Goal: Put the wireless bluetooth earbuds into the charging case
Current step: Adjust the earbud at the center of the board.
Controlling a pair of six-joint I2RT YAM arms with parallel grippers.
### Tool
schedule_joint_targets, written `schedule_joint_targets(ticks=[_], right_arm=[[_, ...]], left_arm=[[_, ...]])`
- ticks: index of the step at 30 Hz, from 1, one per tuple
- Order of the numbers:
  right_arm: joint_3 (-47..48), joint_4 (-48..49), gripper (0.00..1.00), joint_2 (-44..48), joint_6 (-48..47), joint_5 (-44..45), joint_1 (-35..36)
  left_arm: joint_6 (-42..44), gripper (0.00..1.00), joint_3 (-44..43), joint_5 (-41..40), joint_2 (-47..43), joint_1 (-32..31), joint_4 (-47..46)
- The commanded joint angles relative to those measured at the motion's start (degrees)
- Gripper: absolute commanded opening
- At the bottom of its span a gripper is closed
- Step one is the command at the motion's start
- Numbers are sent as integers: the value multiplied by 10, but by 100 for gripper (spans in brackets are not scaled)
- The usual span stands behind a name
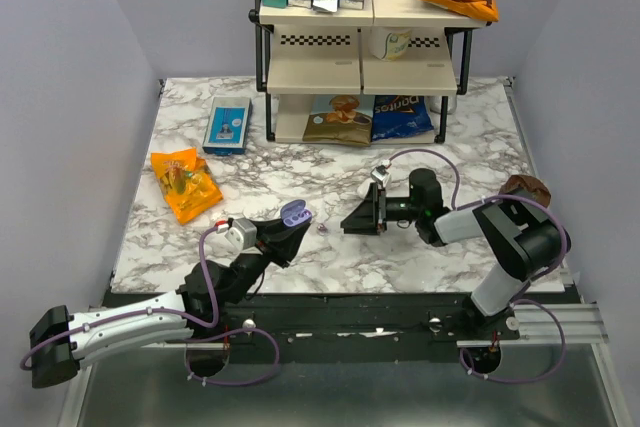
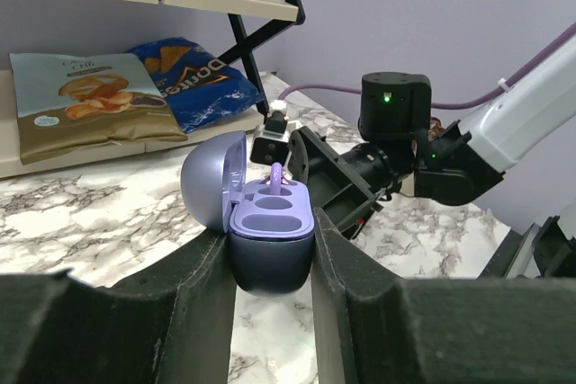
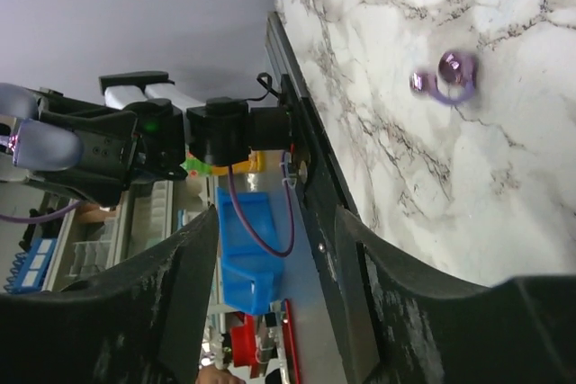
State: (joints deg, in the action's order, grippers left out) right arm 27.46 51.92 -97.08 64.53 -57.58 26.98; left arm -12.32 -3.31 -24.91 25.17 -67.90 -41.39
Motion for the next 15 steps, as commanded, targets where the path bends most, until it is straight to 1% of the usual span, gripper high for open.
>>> schedule_joint_targets(ticks=[1,2,4,5,6,7,8,9,11,12,14,15], right_arm=[[19,-90,64,50,-65,2,-4],[24,-109,64,59,-93,7,-4],[45,-231,64,84,-146,45,-4],[83,-298,64,114,-226,71,-2],[101,-413,64,124,-265,130,2],[120,-462,63,133,-300,161,14],[157,-504,63,143,-353,190,20],[170,-570,62,145,-375,243,24],[194,-611,60,143,-415,296,39],[215,-642,60,133,-423,341,43],[226,-654,58,125,-433,378,63],[241,-656,58,110,-437,418,75]], left_arm=[[-4,0,30,-9,0,-3,-12],[-3,0,29,-9,1,-3,-12],[-4,0,29,-9,1,-3,-12],[-4,0,29,-10,0,-3,-10],[-5,0,28,-10,0,-3,-7],[-4,0,27,-11,0,-3,-5],[-5,0,26,-12,-2,-2,-5],[-4,0,25,-13,-1,-2,-3],[-4,0,24,-14,1,-3,-1],[-4,0,22,-14,1,-3,2],[-6,0,19,-17,4,-2,5],[-7,0,16,-18,5,-3,10]])
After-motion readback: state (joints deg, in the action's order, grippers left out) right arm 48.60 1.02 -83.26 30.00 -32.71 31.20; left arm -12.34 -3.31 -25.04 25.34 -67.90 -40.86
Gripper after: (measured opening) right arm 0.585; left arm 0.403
